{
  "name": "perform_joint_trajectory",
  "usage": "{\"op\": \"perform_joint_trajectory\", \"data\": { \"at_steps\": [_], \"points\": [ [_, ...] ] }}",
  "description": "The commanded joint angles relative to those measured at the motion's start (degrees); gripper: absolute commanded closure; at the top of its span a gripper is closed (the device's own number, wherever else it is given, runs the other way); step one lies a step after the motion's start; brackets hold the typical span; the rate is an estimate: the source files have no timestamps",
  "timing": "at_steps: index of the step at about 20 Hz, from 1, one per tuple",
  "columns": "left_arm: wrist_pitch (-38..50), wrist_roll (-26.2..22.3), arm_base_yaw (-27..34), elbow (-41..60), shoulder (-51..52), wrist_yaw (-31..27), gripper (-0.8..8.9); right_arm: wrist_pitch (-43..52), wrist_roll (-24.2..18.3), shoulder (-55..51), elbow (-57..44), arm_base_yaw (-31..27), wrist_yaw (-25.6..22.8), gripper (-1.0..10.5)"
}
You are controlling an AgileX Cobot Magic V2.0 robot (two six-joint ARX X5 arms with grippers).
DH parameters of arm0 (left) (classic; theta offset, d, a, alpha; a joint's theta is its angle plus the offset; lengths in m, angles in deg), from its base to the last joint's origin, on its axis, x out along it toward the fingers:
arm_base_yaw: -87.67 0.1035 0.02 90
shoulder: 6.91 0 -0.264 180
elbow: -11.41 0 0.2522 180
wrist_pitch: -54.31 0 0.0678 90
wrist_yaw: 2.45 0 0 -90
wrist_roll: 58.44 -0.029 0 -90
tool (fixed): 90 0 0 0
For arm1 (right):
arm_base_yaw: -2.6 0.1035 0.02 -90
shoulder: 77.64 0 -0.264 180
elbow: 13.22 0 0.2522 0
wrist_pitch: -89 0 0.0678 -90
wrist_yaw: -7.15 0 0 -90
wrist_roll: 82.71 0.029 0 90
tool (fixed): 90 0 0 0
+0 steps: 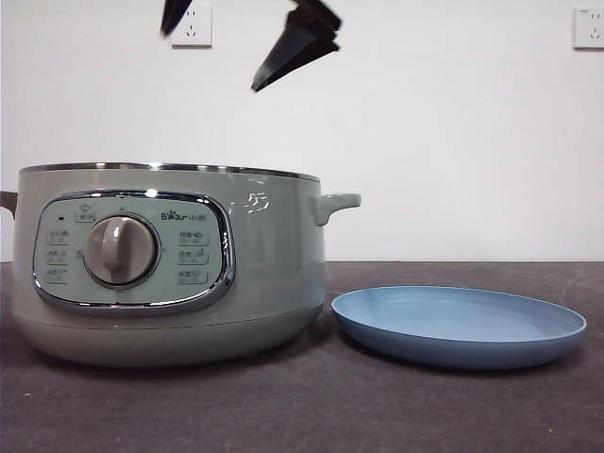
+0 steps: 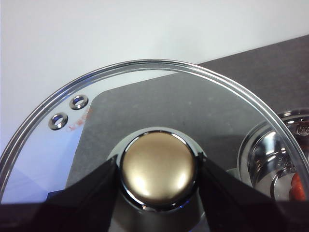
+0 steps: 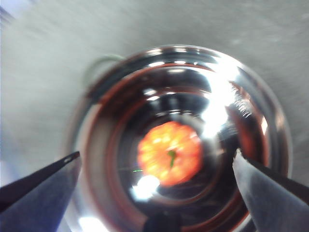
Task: Take the pumpkin out from the steamer,put the pumpkin in the blue plate,close the lid
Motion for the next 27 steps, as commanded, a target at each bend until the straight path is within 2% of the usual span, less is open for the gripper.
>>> {"op": "perform_joint_trajectory", "data": {
  "at_steps": [1,9,16,17,18,19,23,27],
  "points": [
    [2.8,-0.6,0.0,-0.7,0.7,-0.7,8.26,0.7,-4.2,4.0,1.2,2.4,-5.6,3.4],
    [1.5,-0.5,0.0,-0.7,0.7,-0.7,8.22,2.7,-4.6,15.3,1.2,3.1,-5.6,3.4],
    [0.2,-0.5,0.0,-0.7,0.7,-0.6,8.22,2.3,-4.6,19.0,1.2,2.9,-5.3,3.7],
    [0.2,-0.5,0.0,-0.7,0.7,-0.6,8.23,2.3,-4.2,19.0,1.2,3.0,-5.4,5.4],
    [0.2,-0.5,0.0,-0.7,0.7,-0.6,8.22,2.1,-4.1,19.0,1.2,3.0,-5.5,7.9],
    [0.2,-0.5,0.0,-0.7,0.7,-0.6,8.22,2.0,-4.1,18.9,1.2,3.0,-5.6,9.6],
    [0.3,-0.5,0.0,-0.7,0.7,-0.6,8.22,2.0,-4.1,15.0,1.2,3.0,-5.6,9.6],
    [1.0,-0.5,0.0,-0.7,0.6,-0.1,8.22,-3.4,-4.3,4.5,1.2,1.4,-5.6,9.6]
  ]
}}
